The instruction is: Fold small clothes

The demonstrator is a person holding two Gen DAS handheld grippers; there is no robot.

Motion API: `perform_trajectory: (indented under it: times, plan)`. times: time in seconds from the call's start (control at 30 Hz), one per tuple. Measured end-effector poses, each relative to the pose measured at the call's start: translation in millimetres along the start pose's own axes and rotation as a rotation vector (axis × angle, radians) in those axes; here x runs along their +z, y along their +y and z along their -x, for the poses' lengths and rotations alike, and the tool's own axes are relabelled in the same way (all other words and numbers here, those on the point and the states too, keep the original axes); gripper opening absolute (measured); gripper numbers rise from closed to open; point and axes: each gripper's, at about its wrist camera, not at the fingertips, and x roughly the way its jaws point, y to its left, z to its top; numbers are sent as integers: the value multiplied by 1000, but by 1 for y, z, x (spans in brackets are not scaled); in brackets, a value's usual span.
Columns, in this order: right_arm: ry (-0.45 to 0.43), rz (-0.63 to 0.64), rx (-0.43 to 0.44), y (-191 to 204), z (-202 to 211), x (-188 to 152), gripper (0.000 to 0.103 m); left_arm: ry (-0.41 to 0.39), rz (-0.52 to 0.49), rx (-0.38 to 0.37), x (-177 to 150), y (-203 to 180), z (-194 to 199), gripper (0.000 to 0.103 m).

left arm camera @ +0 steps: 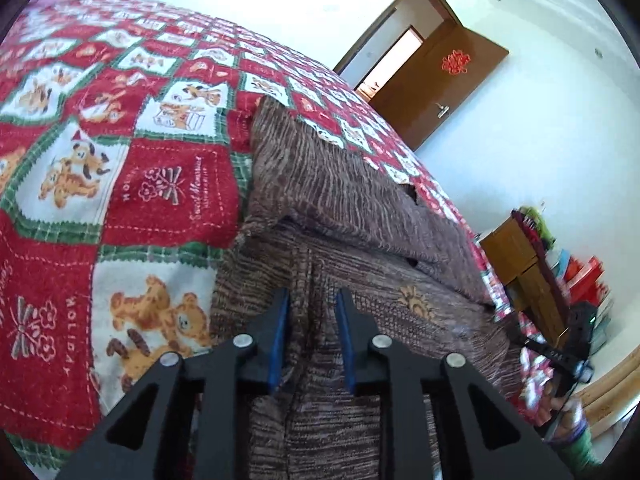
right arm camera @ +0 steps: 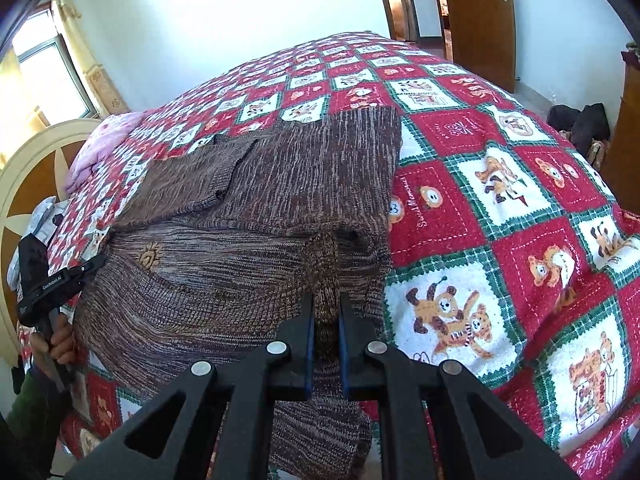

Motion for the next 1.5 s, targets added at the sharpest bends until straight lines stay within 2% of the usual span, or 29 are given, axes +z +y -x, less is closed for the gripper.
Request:
perform_trajectory:
  times: [0.1, 0.23, 0.47, 0.67, 0.73, 0.9, 1.03, 1.3, 1.4, 1.5]
  plan:
    - [6, -25, 9, -5, -2, -1, 9, 2, 69, -41, 2, 12, -1, 24]
    - [18, -40, 9, -7, -7, -4, 9, 6, 77, -21, 3, 14, -3, 14]
    - [44, 0, 9, 0, -16, -1, 9, 18, -27, 73, 4, -2, -8, 17]
    - [81, -6, 14, 2, -27, -5, 10, 21, -77, 113, 4, -5, -10, 17]
    - [78, -5, 11, 3, -28, -5, 10, 6, -109, 135, 1, -10, -10, 12]
    - [38, 27, -24, 10, -17, -5, 8, -20, -62, 102, 1, -8, 2, 9]
    - [-3, 33, -33, 12, 5, -1, 8, -81, -45, 72, 4, -13, 26, 8]
    - [-123, 68, 2, 30, 46, 26, 8, -160, -88, 75, 31, -41, 49, 8]
    - [-158, 69, 6, 34, 51, 37, 8, -177, -85, 77, 39, -44, 48, 8]
    - [-159, 77, -12, 36, 47, 48, 8, -171, -82, 110, 47, -42, 40, 8]
